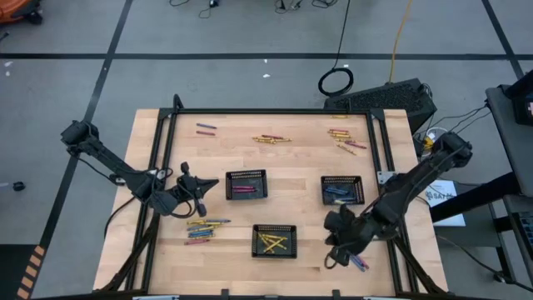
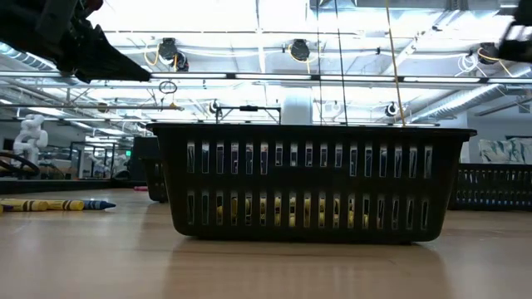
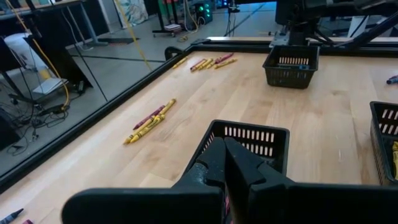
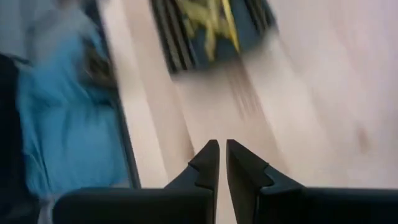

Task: Sort crayons
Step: Put the blue crayon into the right black bin

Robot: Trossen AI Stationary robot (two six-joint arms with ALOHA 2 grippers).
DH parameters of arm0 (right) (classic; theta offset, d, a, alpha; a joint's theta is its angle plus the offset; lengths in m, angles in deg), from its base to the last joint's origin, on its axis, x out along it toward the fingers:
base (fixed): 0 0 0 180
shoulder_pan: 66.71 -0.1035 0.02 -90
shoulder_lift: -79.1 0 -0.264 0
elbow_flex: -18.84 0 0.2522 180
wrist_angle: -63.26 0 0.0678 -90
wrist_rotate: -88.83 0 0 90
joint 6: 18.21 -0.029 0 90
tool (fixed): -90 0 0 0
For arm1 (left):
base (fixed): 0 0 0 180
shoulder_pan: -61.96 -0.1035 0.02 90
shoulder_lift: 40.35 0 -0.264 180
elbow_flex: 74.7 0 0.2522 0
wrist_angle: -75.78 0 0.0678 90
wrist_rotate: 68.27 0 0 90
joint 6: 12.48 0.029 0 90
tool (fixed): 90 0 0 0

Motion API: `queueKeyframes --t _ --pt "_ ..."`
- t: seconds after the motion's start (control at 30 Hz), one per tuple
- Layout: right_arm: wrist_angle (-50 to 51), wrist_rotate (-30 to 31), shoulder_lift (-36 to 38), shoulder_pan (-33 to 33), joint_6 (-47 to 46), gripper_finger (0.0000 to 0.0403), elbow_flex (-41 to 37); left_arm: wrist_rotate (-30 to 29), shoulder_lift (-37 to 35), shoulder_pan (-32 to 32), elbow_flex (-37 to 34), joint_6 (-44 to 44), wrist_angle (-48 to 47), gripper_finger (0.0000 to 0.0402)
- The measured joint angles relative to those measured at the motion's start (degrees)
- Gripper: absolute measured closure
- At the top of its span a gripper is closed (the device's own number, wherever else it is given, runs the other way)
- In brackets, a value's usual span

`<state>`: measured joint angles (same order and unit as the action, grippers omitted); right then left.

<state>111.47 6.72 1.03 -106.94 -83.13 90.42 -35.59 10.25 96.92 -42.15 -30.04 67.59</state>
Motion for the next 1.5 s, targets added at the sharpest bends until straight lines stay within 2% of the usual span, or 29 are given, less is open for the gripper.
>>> queueKeyframes --t 0.17,0.33,0.47,0.6,0.73,1.37,1.5 --pt "11.42 -7.17 -6.97 0.00 -7.02 0.0383 6.49 -0.22 0.00 0.00 0.00 0.00 -0.01 0.0400" --pt "11.60 -20.07 -14.08 -0.01 -9.06 0.0355 6.26 -0.22 -0.01 0.00 0.00 0.00 -0.06 0.0400" --pt "11.48 -24.62 -18.66 -0.02 -7.96 0.0316 6.23 -0.22 0.00 0.00 0.00 0.00 -0.12 0.0400" --pt "11.81 -26.03 -21.14 0.00 -5.03 0.0279 6.21 -0.22 0.00 0.00 0.00 0.00 -0.14 0.0400" --pt "14.87 -26.11 -22.95 -0.02 -3.08 0.0264 6.19 -0.22 0.01 0.00 0.00 0.00 -0.14 0.0400" --pt "14.18 -25.87 -25.25 0.00 -0.16 0.0277 6.15 -0.22 -0.01 -0.01 0.00 -0.02 -0.10 0.0400" --pt "13.51 -24.17 -25.25 -0.36 -0.13 0.0277 6.15 -0.22 0.00 0.00 0.00 -0.02 -0.10 0.0400"
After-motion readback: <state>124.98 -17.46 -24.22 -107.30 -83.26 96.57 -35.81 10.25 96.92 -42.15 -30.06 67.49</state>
